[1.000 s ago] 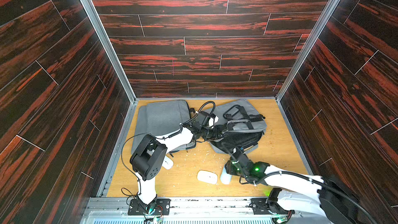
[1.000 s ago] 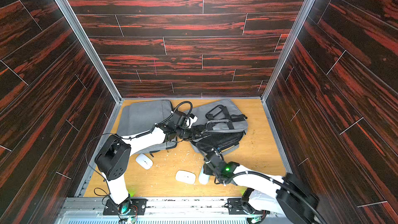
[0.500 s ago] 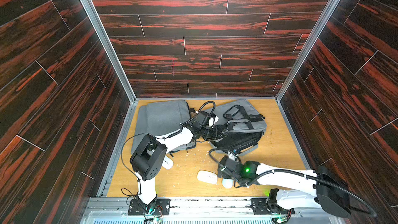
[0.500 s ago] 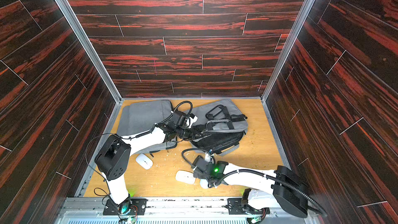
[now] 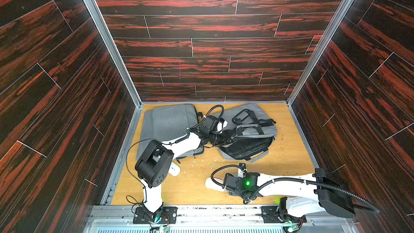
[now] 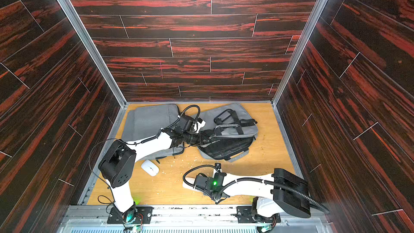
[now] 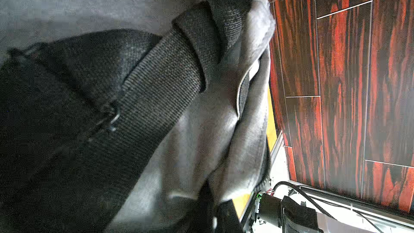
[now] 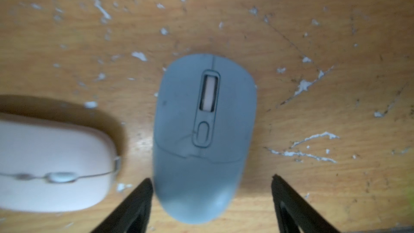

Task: Put the mouse into the laptop bag
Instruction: Pick up the mouse from the center of the board, then close the zippered laptop bag at the center of the board.

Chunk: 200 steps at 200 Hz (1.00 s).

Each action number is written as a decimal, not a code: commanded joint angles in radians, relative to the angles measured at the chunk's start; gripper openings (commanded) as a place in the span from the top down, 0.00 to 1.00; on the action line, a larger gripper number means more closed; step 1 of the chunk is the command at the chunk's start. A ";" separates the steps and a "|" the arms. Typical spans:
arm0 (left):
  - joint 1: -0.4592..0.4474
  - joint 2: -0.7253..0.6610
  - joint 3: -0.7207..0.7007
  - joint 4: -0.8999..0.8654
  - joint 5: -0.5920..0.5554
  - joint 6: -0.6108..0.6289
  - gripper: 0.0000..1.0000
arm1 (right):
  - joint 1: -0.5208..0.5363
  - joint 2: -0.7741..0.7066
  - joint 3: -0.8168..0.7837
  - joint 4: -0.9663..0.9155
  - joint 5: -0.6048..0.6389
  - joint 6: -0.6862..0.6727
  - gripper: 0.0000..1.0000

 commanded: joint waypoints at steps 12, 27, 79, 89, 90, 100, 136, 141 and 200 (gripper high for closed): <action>0.005 0.008 0.043 0.036 0.023 -0.006 1.00 | -0.066 -0.023 -0.071 0.141 -0.018 -0.060 0.21; 0.004 0.013 0.046 0.038 0.020 -0.009 1.00 | -0.109 -0.056 -0.123 0.237 -0.040 -0.103 0.26; 0.005 0.033 0.070 0.021 0.027 -0.006 1.00 | -0.231 -0.149 -0.091 0.230 0.003 -0.399 0.37; 0.005 0.032 0.072 0.024 0.033 -0.012 1.00 | -0.269 -0.167 -0.080 0.238 -0.001 -0.486 0.38; 0.005 0.031 0.072 0.023 0.033 -0.012 1.00 | -0.274 -0.169 -0.079 0.239 -0.001 -0.493 0.38; 0.005 0.028 0.071 0.025 0.035 -0.016 1.00 | -0.319 -0.185 -0.073 0.260 -0.012 -0.578 0.39; 0.005 0.015 0.066 0.043 0.040 -0.031 1.00 | -0.480 -0.182 -0.067 0.404 -0.098 -0.777 0.54; 0.005 0.016 0.067 0.046 0.042 -0.035 1.00 | -0.490 -0.177 -0.064 0.424 -0.098 -0.793 0.54; 0.003 0.041 0.063 0.114 0.090 -0.109 1.00 | -0.559 -0.008 -0.006 0.708 -0.128 -0.932 0.55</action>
